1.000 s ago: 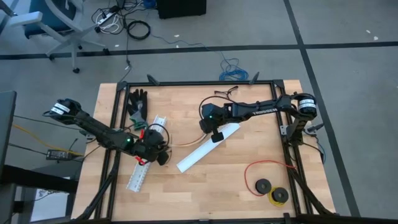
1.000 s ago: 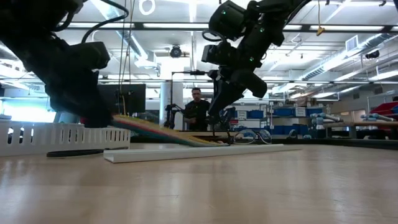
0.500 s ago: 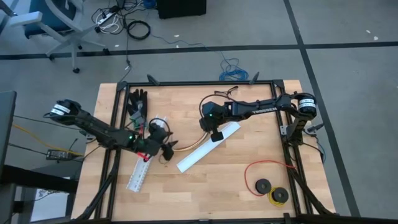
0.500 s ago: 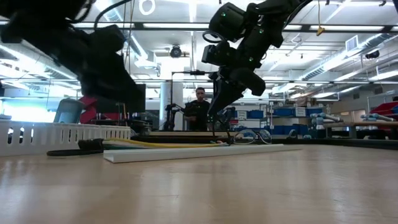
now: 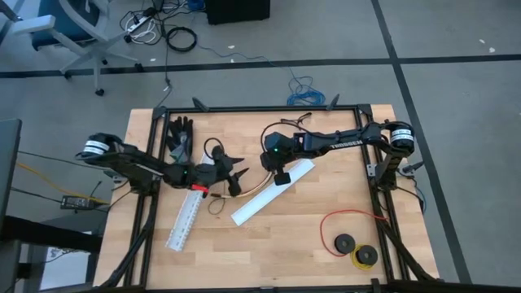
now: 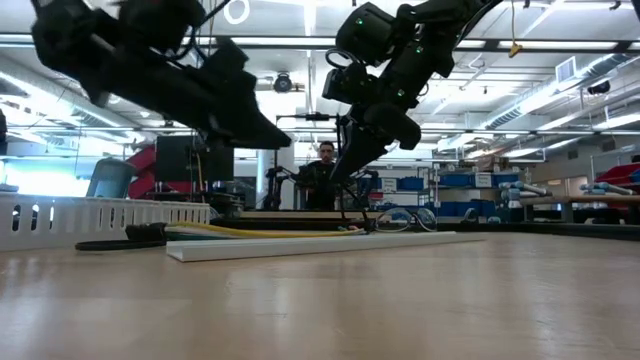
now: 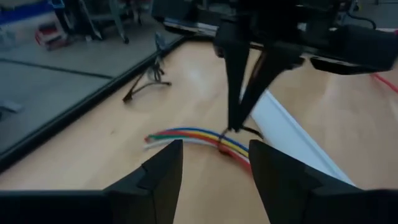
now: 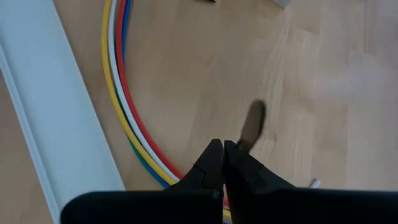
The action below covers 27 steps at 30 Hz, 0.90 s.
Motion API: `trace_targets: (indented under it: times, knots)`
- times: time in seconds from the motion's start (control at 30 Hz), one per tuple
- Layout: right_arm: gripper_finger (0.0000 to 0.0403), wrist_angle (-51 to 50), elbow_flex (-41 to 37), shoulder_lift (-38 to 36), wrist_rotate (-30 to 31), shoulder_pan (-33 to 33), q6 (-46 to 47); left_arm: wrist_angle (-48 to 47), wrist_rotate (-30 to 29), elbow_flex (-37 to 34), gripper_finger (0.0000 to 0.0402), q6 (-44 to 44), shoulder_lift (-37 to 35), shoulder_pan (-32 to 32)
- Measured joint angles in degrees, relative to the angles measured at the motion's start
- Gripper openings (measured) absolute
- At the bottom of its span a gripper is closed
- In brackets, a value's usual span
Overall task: Ziptie cables
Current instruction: Wrap the cables together using a zip tie
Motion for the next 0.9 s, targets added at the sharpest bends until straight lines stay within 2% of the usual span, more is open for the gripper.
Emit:
trace_targets:
  times: [0.13, 0.23, 0.5, 0.6, 0.7, 0.9]
  knots:
    - [0.0, 1.06, 0.0, 0.0, -0.02, 0.04, 0.02, 7.72, 4.62, 0.68, 0.0193, 3.93, 4.85, 1.76]
    - [0.0, 1.72, 0.0, 0.0, -0.06, 0.04, 0.04, 10.49, 5.75, 2.19, 0.0193, 5.81, 7.7, 2.2]
    - [0.0, 1.98, 0.0, 0.0, -0.98, 0.07, 0.09, 10.72, 5.99, 6.73, 0.0193, 9.84, 9.44, 2.69]
    - [0.0, 2.15, 0.0, 0.0, -0.97, 0.06, 0.09, 10.37, 9.31, 7.36, 0.0189, 9.73, 9.44, 3.66]
    - [0.0, 2.4, 0.0, 0.0, -0.96, 0.04, 0.07, 10.43, 12.08, 7.9, 0.0172, 8.78, 9.97, 4.43]
    - [0.0, 2.88, 0.0, 0.0, -0.98, 0.04, 0.07, 10.31, 13.09, 9.14, 0.0119, 8.13, 11.65, 5.12]
